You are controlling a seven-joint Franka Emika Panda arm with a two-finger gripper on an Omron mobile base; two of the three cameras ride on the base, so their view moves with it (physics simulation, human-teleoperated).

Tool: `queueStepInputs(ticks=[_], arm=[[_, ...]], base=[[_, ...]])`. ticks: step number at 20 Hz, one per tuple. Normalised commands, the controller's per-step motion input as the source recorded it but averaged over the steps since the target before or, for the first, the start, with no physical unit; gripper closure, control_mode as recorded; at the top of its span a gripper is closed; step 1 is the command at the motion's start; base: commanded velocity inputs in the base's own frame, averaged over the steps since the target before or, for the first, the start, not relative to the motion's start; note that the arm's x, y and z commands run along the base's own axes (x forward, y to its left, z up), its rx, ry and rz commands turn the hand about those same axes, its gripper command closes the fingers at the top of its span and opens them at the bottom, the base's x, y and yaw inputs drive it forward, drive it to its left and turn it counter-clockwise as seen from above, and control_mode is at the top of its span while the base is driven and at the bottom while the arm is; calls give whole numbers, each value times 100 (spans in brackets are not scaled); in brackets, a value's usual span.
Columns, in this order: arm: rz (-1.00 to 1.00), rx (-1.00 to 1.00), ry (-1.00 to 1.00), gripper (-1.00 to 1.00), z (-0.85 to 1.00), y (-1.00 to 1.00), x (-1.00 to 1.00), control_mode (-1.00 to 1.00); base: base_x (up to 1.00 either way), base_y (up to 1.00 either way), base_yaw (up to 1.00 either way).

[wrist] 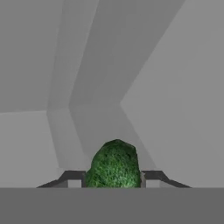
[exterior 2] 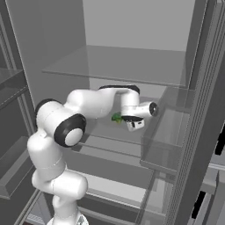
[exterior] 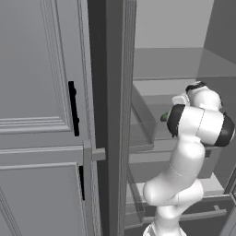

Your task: Place one broccoli and one fish in each tupperware on the nearby counter, to pack two identical lunches.

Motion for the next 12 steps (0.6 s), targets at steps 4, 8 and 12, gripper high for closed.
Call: queueStepInputs(ticks=[4, 8, 12], arm=[[0, 2, -9, 100, 7, 20, -78, -100], [-2, 0, -9, 100, 53, 21, -85, -100], [-7, 0, 0, 100, 63, 14, -89, -100]], base=[[0, 0, 0], [0, 0, 0], [0, 0, 0]])
